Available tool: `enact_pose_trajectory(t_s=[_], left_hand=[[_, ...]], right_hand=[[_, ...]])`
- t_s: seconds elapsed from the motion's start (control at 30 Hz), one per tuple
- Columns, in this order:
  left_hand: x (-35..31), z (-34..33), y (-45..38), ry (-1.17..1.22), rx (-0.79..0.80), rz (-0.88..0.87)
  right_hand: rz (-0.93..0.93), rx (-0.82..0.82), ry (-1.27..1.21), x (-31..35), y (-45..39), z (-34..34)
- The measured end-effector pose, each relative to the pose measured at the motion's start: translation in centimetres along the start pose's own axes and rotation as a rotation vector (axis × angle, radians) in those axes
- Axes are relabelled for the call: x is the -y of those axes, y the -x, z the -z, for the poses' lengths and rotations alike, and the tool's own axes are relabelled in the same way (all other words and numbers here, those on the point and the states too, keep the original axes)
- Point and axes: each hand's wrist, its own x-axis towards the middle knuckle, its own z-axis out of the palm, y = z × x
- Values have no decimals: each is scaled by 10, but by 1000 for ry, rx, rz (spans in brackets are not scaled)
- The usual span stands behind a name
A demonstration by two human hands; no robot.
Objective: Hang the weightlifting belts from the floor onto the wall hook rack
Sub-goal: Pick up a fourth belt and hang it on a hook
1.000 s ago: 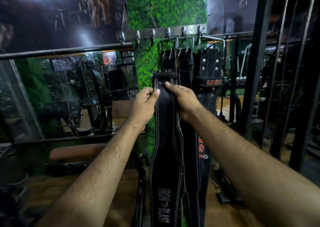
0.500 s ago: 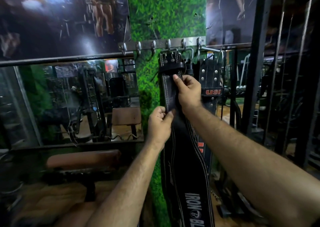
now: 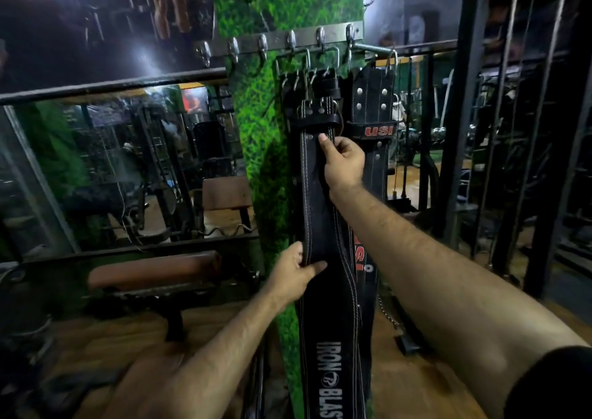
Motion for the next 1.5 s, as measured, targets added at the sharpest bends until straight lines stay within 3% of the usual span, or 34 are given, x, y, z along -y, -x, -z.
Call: enact_pose_trajectory(t_s=[0.07,0.13,0.3,0.47,0.77,1.03,1.2,1.27,1.4,1.5], left_hand=[[-9,14,-3,-84,91,54],[-38,27,-13,-105,77,15],[-118,51,-49,78,-266,-246],[-108,33,-42,159,-447,-400],[18,1,-4,-55,-293,-234],[52,19,0,-102,-77,-29],[36,41,3,-465,180,149],[9,52,-5,-336,145,100],[-47,72,-44,13,-90,-94],[-75,78,-54,185,-150,-88]], right_hand=[[-43,34,-28,-4,6,-1],[-88,83,-57,-1,13,-5],[-103,412,-98,11,28,-4],[-37,547,-121,24,29,-8],[-112,432,-185,4,44,-4],[-194,365,-206,-19,57,-2],[-176,384,-181,-18,54,-4],[-119,384,-138,-15,50,-5],[-59,364,-74,-18,46,-3],[-43,386,-4,-24,47,-1]])
